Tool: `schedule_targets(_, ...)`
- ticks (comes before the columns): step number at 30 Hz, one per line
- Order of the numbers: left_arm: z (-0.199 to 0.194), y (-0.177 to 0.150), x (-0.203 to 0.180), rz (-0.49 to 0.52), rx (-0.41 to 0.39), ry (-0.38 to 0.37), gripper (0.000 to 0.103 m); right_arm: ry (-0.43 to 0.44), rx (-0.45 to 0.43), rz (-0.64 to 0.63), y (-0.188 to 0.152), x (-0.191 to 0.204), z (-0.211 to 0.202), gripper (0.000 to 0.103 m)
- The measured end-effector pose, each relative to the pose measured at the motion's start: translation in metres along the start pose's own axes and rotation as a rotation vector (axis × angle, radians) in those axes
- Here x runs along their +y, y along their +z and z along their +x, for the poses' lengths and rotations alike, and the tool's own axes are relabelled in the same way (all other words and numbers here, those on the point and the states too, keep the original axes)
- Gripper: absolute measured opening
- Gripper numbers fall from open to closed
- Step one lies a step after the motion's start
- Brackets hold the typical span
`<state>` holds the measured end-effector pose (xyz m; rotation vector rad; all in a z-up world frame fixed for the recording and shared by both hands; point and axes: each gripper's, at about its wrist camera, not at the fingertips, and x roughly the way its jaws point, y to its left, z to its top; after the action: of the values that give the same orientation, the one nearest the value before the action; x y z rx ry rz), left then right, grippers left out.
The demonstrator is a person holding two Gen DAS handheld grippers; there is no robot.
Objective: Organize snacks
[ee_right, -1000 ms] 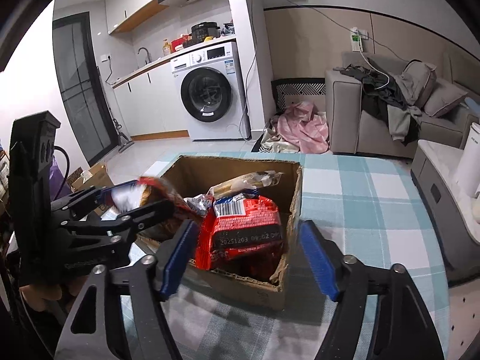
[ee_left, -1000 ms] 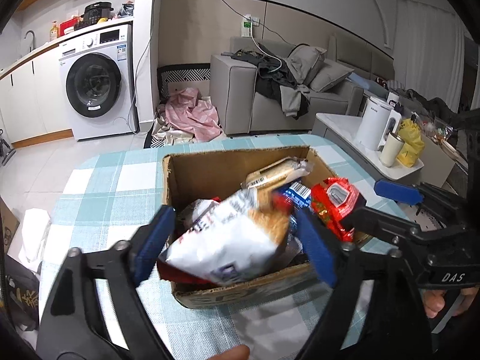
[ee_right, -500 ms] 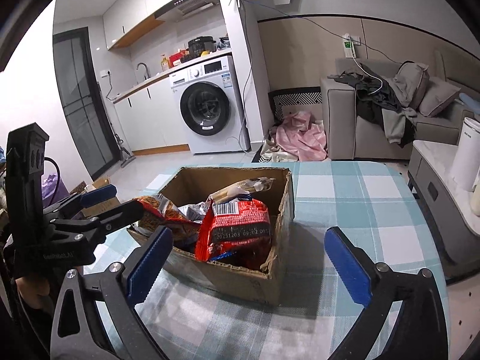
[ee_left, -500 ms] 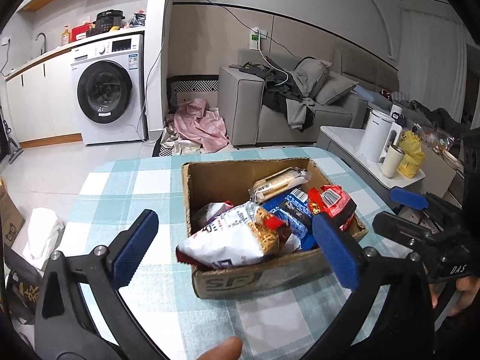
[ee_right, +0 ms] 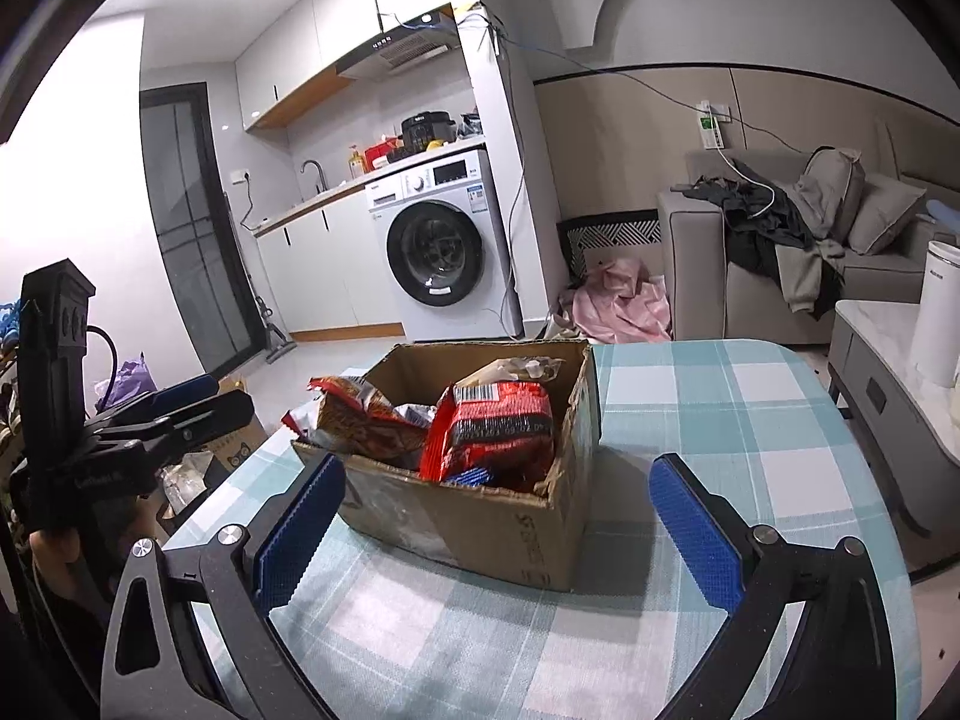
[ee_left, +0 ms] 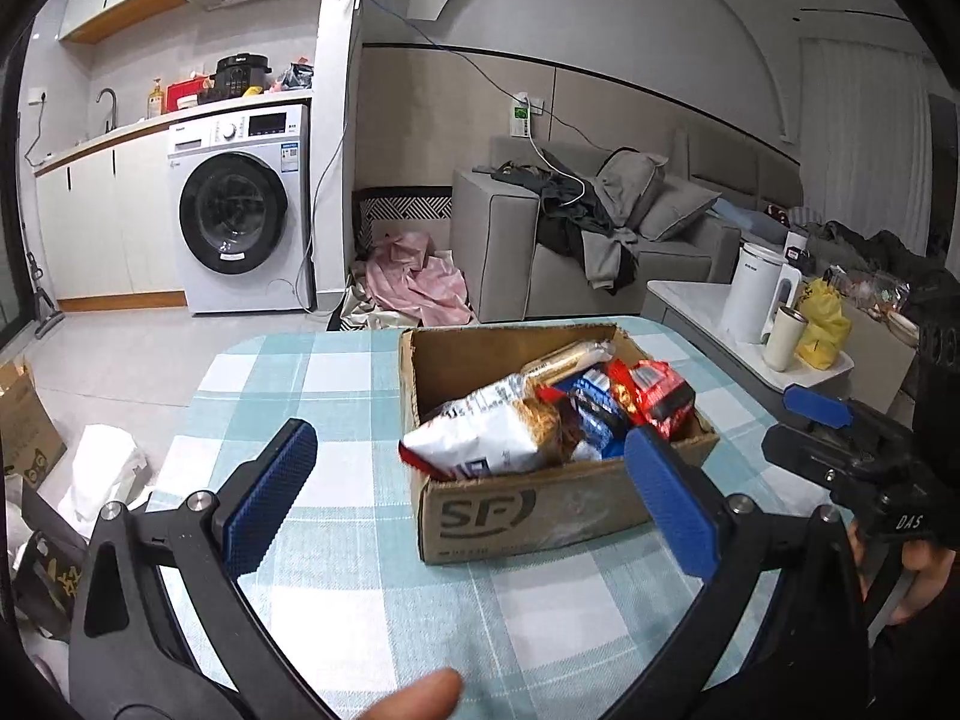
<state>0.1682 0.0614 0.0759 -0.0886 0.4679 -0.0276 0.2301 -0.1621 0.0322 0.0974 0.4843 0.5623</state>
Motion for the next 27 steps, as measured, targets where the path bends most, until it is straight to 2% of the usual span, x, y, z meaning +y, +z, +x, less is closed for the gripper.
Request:
schedule_targets(7,-0.020,-0.031,-0.003,0.009,-0.035,0.017,0.102,0.006,-0.044,-0.004,-0.026,-0.001,-0.013,0.103)
schedule_targets(13,-0.016,-0.058,0.004,-0.018,-0.031,0.026,0.102,-0.007,-0.080,-0.045,-0.045,0.003,-0.021,0.103)
schedule_targets(16,-0.019,-0.071,0.008,-0.033,-0.057,0.031,0.102,-0.010,-0.109,-0.056,-0.051,0.005,-0.027,0.103)
schedule_targets(27,-0.022,-0.088,0.007,-0.024,-0.146,0.039,0.102,-0.017,-0.134,-0.107,-0.065,0.014,-0.026,0.103)
